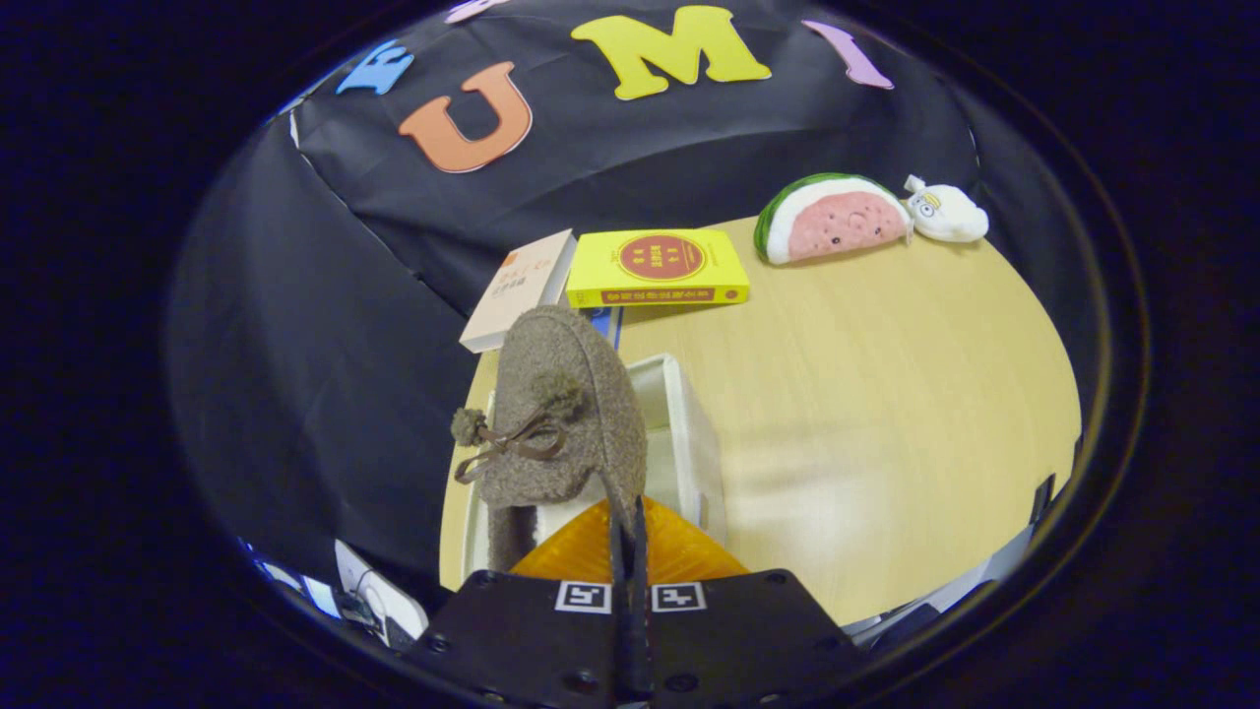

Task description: Open the storage box then place both shoes into the box .Put the left shoe in first, then the right shoe, with the right side of both shoes facing outward in a uniform manner.

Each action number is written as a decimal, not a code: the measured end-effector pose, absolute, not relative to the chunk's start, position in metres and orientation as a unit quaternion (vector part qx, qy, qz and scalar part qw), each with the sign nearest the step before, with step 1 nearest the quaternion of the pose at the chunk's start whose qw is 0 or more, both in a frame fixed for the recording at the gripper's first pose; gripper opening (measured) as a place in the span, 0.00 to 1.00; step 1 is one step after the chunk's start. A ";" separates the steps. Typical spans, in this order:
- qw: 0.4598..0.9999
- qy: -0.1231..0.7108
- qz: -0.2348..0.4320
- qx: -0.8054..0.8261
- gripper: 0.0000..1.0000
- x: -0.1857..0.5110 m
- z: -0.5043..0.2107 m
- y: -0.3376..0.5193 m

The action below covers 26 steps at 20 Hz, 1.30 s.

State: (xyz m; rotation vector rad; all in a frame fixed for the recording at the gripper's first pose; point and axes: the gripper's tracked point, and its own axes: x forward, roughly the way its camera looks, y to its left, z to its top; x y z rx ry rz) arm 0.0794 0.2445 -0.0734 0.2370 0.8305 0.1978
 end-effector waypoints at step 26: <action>1.000 0.013 0.002 -0.021 0.63 0.030 -0.011 0.184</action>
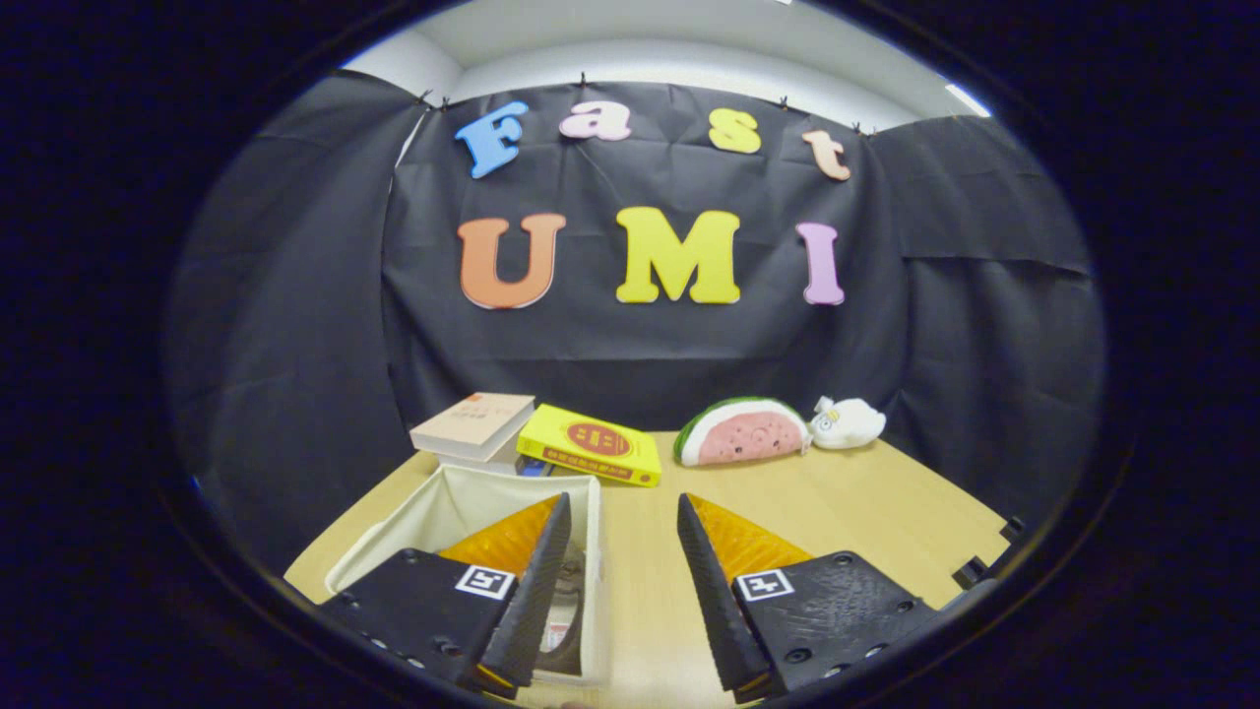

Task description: Open the storage box then place both shoes into the box .Put the left shoe in first, then the right shoe, with the right side of both shoes facing outward in a uniform manner.

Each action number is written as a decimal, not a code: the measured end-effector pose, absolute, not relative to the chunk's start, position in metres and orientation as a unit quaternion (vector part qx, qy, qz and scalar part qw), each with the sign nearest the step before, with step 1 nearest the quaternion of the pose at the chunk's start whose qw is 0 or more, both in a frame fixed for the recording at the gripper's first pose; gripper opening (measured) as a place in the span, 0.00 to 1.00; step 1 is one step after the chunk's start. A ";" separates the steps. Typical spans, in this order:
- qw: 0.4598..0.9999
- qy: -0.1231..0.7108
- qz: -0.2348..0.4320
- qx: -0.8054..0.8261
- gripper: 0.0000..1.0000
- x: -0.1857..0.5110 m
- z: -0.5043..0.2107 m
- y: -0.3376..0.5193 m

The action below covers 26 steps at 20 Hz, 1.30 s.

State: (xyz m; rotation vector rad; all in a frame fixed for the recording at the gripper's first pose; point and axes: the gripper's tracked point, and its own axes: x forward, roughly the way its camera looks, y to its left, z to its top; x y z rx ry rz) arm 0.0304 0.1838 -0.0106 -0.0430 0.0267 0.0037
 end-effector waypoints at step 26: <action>0.990 -0.133 -0.039 0.011 0.95 -0.065 -0.003 0.025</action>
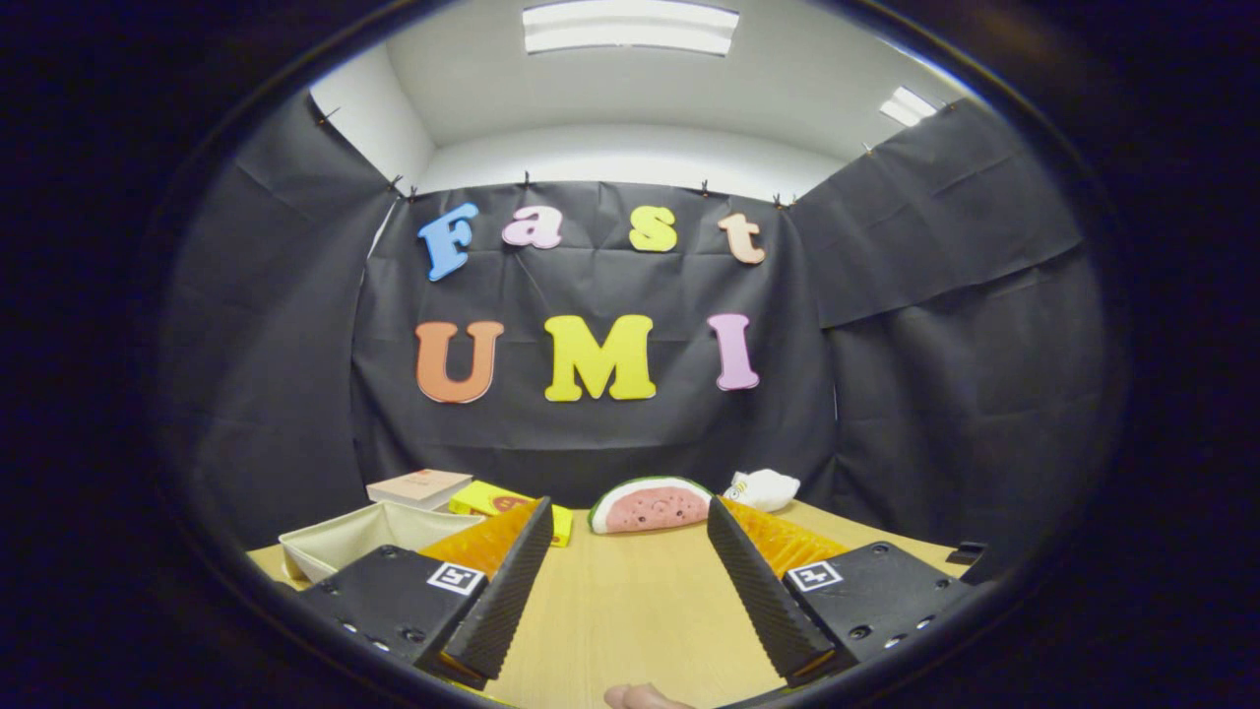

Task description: Open the storage box then place both shoes into the box .Put the left shoe in first, then the right shoe, with the right side of both shoes facing outward in a uniform manner.

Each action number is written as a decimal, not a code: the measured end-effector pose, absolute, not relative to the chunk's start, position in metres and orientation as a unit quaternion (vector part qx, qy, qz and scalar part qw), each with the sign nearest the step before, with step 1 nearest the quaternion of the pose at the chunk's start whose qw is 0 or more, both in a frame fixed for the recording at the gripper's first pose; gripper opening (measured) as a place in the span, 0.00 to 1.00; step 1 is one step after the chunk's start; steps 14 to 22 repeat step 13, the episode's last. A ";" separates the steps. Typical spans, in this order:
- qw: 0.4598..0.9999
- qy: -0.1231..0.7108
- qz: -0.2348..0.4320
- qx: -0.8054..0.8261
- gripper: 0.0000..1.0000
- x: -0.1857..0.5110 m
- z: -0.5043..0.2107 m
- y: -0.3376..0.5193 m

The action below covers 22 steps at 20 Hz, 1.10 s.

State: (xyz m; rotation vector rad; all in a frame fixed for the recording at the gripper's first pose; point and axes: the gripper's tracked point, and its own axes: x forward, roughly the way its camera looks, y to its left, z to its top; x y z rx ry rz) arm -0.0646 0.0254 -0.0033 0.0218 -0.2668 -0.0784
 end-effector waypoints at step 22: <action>0.990 -0.135 -0.030 0.023 0.96 -0.073 -0.009 0.014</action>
